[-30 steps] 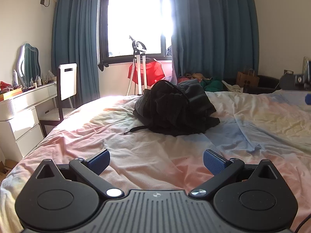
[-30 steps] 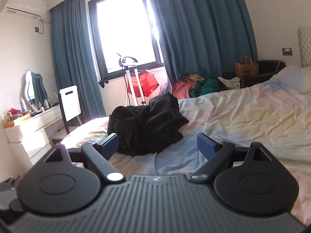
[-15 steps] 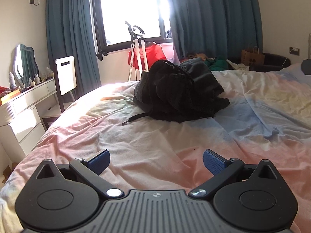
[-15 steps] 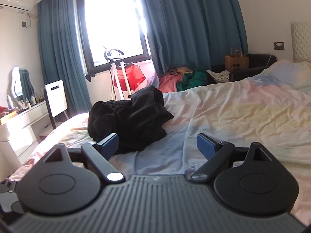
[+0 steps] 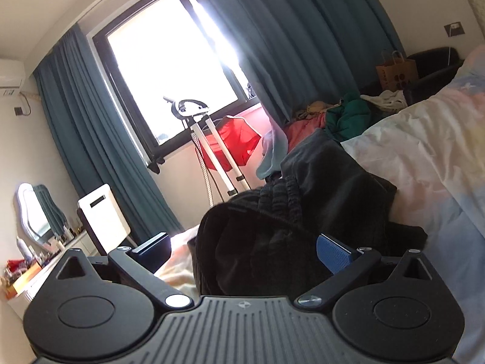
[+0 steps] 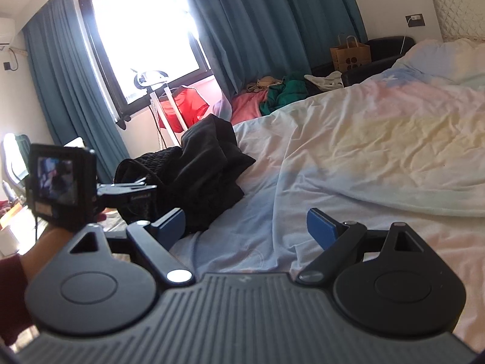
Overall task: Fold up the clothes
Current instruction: 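Reach the left tool to the ribbed cuff of the black sweatpants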
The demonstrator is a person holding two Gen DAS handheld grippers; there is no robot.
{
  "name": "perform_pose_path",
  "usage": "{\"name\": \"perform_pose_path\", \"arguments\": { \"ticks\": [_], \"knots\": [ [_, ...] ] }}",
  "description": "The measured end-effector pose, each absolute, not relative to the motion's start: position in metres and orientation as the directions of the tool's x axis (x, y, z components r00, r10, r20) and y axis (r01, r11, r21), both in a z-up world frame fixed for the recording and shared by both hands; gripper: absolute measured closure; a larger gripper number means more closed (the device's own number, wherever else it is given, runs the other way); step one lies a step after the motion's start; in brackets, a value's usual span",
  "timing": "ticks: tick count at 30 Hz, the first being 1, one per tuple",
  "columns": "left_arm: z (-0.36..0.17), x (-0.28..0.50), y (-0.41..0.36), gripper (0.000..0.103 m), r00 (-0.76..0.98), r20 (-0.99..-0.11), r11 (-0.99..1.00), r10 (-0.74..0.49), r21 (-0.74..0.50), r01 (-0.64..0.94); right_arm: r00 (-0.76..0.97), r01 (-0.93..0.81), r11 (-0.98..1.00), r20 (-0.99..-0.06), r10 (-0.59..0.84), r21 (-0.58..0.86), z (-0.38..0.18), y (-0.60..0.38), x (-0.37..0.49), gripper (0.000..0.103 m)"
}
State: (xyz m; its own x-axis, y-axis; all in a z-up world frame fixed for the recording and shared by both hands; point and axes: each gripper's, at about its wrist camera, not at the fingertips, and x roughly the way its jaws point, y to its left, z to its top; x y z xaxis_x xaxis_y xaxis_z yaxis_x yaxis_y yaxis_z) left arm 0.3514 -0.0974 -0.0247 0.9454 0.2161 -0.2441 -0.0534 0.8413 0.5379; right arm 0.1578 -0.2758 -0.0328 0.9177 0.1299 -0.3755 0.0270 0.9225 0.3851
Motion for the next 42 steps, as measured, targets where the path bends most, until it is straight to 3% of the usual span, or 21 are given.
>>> {"name": "perform_pose_path", "arguments": {
  "ticks": [4,8,12,13,15,17,19,26,31,33,37,42],
  "knots": [
    [-0.031,0.417,-0.138,0.0,0.943,-0.177,0.714,0.282,0.696,-0.083,0.898,0.033,0.898,-0.408,0.166,0.438,-0.047,-0.28,0.176,0.014],
    [-0.053,0.486,-0.162,0.002,0.902,-0.227,0.639,0.367,0.766,-0.067,0.884,0.029,0.889,-0.427,0.191,0.457,-0.059,-0.28,0.19,0.014],
    [-0.077,0.536,-0.162,0.014,0.863,-0.268,0.577,0.428,0.816,-0.033,0.876,0.035,0.883,-0.44,0.199,0.469,-0.069,-0.282,0.199,0.014],
    [-0.08,0.548,-0.158,0.02,0.848,-0.286,0.576,0.446,0.817,-0.027,0.875,0.036,0.88,-0.44,0.202,0.474,-0.07,-0.283,0.2,0.014],
    [-0.076,0.568,-0.147,0.045,0.819,-0.348,0.617,0.456,0.787,-0.009,0.869,0.025,0.871,-0.441,0.224,0.491,-0.072,-0.283,0.203,0.014],
    [-0.067,0.573,-0.14,0.061,0.807,-0.36,0.636,0.468,0.771,-0.025,0.875,0.003,0.879,-0.427,0.229,0.478,-0.071,-0.279,0.202,0.014],
    [-0.053,0.568,-0.132,0.068,0.816,-0.348,0.656,0.461,0.753,-0.049,0.881,-0.018,0.886,-0.412,0.234,0.463,-0.069,-0.275,0.201,0.014],
    [0.035,0.485,-0.088,0.079,0.874,-0.326,0.823,0.36,0.553,-0.132,0.889,-0.051,0.881,-0.381,0.255,0.471,-0.067,-0.27,0.195,0.014],
    [0.086,0.39,-0.041,0.085,0.925,-0.283,0.91,0.254,0.395,-0.128,0.922,-0.119,0.833,-0.251,0.295,0.54,-0.059,-0.278,0.171,0.014],
    [0.103,0.333,-0.016,0.086,0.933,-0.289,0.955,0.212,0.265,-0.135,0.928,-0.142,0.829,-0.219,0.302,0.541,-0.055,-0.277,0.163,0.014],
    [0.108,0.245,0.025,0.087,0.947,-0.289,0.987,0.14,0.121,-0.109,0.925,-0.185,0.844,-0.2,0.322,0.503,-0.048,-0.266,0.148,0.014],
    [0.057,0.183,0.079,0.087,0.904,-0.417,0.995,0.09,-0.007,-0.102,0.891,-0.232,0.879,-0.272,0.364,0.416,-0.045,-0.238,0.138,0.014]
  ]
}}
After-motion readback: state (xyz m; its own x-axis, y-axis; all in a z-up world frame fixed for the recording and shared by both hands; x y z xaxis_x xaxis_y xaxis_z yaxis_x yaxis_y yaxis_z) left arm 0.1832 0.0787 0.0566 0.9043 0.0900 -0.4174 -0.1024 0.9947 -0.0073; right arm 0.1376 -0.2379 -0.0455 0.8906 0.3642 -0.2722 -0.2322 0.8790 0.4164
